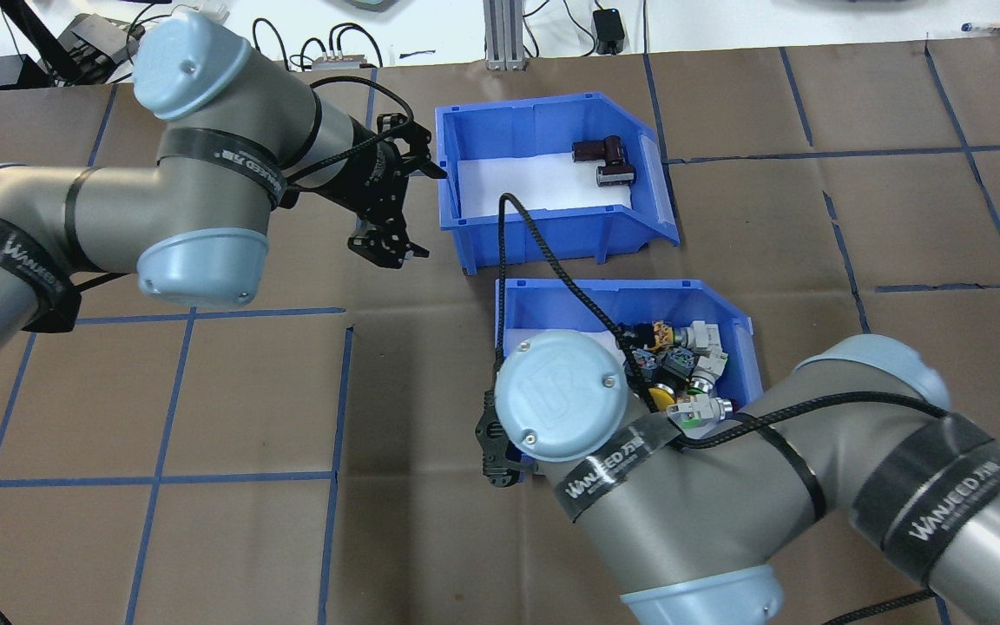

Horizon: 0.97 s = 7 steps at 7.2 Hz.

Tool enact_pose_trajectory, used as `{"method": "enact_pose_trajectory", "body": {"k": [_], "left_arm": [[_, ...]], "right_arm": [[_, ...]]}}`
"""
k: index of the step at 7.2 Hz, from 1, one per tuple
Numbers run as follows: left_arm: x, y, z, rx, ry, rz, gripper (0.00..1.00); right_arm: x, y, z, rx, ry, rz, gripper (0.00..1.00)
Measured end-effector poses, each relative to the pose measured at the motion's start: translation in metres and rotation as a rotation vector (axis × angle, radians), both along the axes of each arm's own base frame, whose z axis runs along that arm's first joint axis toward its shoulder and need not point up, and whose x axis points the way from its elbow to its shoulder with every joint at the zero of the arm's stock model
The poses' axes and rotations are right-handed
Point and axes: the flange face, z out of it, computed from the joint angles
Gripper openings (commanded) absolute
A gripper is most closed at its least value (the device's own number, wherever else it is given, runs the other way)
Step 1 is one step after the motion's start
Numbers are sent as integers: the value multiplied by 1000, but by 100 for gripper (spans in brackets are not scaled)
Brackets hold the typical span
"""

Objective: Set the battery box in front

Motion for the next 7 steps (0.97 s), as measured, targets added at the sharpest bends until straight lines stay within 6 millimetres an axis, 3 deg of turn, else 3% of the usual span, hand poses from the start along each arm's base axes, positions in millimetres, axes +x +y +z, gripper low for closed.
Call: {"method": "enact_pose_trajectory", "body": {"k": [2,5,6,7], "left_arm": [[24,18,21,-11,-122,-197,99],[52,41,49,4,-276,-561,100],[58,45,57,-2,-332,-698,100],[63,46,68,-13,-387,-834,100]], "right_arm": [[25,5,-8,-5,20,2,0],[38,16,-16,-3,29,2,3],[39,17,-18,3,30,2,68],[39,17,-20,9,30,1,100]]}}
